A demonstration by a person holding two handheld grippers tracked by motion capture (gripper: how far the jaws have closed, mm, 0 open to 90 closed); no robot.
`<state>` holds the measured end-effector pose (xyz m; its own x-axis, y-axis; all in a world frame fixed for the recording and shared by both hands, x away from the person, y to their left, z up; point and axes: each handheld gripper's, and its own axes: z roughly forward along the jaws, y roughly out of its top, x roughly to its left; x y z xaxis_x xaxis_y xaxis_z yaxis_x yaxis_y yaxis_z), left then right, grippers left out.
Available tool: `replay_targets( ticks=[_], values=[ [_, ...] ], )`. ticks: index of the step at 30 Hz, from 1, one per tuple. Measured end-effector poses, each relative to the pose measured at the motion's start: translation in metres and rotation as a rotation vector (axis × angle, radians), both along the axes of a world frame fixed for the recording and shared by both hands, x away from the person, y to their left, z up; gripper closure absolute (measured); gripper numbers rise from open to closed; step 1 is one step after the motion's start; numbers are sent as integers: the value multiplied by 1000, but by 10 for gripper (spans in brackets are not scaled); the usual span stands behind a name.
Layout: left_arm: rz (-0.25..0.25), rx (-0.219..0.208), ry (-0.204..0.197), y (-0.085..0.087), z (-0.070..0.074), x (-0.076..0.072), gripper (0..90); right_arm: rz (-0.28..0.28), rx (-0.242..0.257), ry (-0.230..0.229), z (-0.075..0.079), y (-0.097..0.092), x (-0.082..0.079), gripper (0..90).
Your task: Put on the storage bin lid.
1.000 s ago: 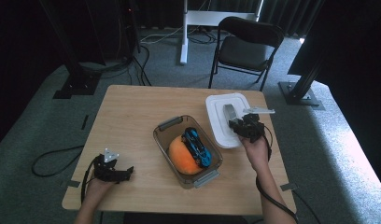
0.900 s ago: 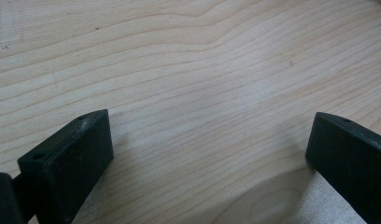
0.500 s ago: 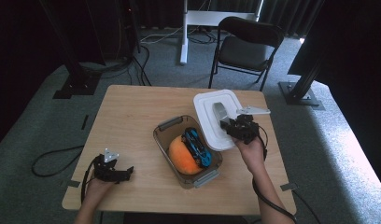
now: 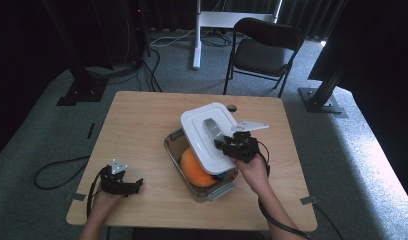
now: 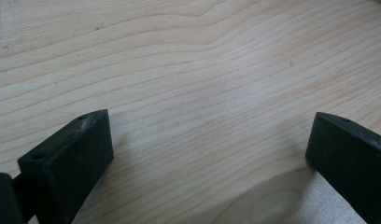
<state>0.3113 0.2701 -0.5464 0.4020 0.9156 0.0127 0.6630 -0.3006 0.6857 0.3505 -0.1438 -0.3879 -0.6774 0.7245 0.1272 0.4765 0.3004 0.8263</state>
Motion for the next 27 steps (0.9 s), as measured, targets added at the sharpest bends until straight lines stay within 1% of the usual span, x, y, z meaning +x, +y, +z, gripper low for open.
replay_targets(
  ticks=[1, 2, 3, 5, 6, 7, 8, 13, 16, 19, 21, 22, 24, 27],
  values=[
    [0, 0, 0, 0, 0, 0, 11, 0, 0, 0, 0, 0, 0, 677],
    [0, 0, 0, 0, 0, 0, 11, 13, 3, 3, -1, 4, -2, 677],
    [0, 0, 1, 0, 0, 0, 12, 43, 3, 7, -2, 10, -6, 678],
    [-1, 1, 2, 0, 0, 0, 11, 68, 14, 17, -3, 16, -9, 677],
    [-1, 1, 2, 0, 0, 0, 11, 80, 11, 18, -4, 19, -11, 678],
    [-1, 1, 2, 0, 0, 0, 11, 80, 11, 18, -4, 19, -11, 678],
    [-2, 2, 2, 0, 0, 0, 12, 105, 1, 26, -7, 24, -14, 678],
    [-3, 3, 3, 0, 0, 0, 11, 145, -18, 56, -14, 31, -15, 677],
    [-2, 3, 3, 0, 0, 0, 11, 159, -33, 62, -17, 33, -16, 677],
    [-2, 2, 3, 0, 0, 0, 12, 162, -26, 70, -17, 33, -17, 678],
    [-2, 2, 3, 0, 0, 0, 11, 164, -34, 69, -18, 34, -19, 678],
    [-3, 3, 3, 0, 0, 0, 11, 166, -31, 79, -19, 34, -19, 679],
    [-3, 2, 3, 0, 0, 0, 11, 164, -40, 74, -21, 35, -21, 679],
    [-2, 2, 3, 0, 0, 0, 11, 162, -41, 73, -22, 35, -21, 679]
  ],
)
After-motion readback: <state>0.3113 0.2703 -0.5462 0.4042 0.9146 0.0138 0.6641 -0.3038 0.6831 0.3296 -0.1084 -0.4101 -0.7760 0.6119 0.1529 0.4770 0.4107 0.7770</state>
